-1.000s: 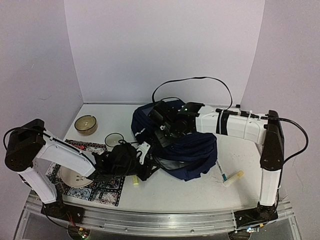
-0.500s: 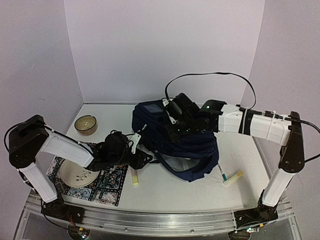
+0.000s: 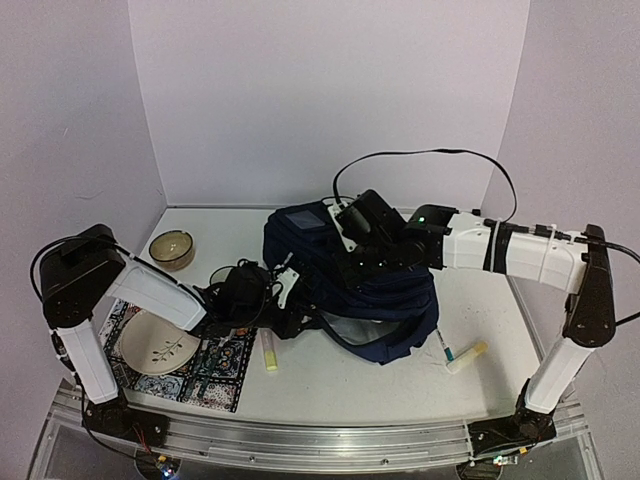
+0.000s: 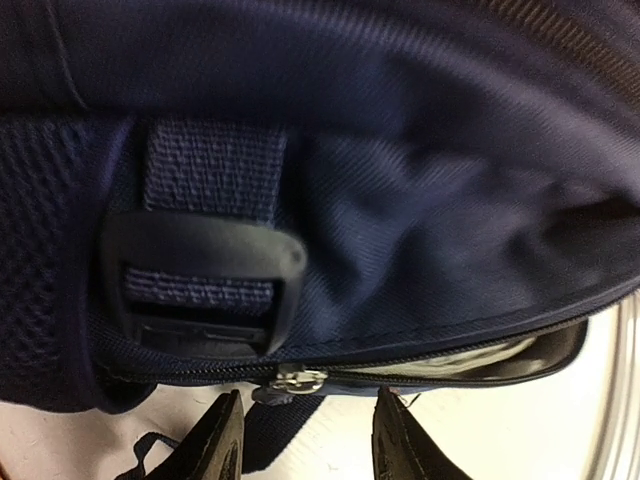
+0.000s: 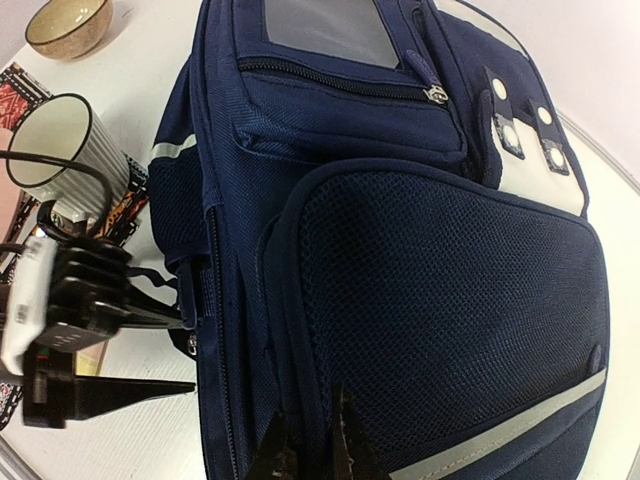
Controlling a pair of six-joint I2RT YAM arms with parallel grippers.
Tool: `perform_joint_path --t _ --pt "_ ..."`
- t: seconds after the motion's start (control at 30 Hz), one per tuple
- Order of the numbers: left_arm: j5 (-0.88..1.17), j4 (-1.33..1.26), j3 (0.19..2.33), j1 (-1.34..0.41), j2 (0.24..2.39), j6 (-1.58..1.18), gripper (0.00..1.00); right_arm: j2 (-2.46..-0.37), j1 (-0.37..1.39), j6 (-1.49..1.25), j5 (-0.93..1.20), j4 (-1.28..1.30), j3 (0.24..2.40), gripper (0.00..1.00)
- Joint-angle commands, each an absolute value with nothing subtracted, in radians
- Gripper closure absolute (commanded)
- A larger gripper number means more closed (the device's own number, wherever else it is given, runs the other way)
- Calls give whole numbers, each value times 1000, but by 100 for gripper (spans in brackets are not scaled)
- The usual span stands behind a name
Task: Pack the student bag
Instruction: Grab the largest pocket of the student bag.
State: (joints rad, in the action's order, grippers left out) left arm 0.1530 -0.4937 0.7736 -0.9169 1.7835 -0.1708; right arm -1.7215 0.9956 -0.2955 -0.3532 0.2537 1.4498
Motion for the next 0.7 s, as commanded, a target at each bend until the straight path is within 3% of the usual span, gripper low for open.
perform_joint_path --t 0.0,0.4,0.67 --pt "133 -558 809 -911 1824 -124 55 -1639 1001 -294 -326 180 1461 100" --pt "243 -582 847 -891 1866 -79 61 -1626 1002 -282 -278 154 1445 100" --pt "283 -594 850 -891 1847 -90 86 -1633 1002 -281 -277 144 1441 100"
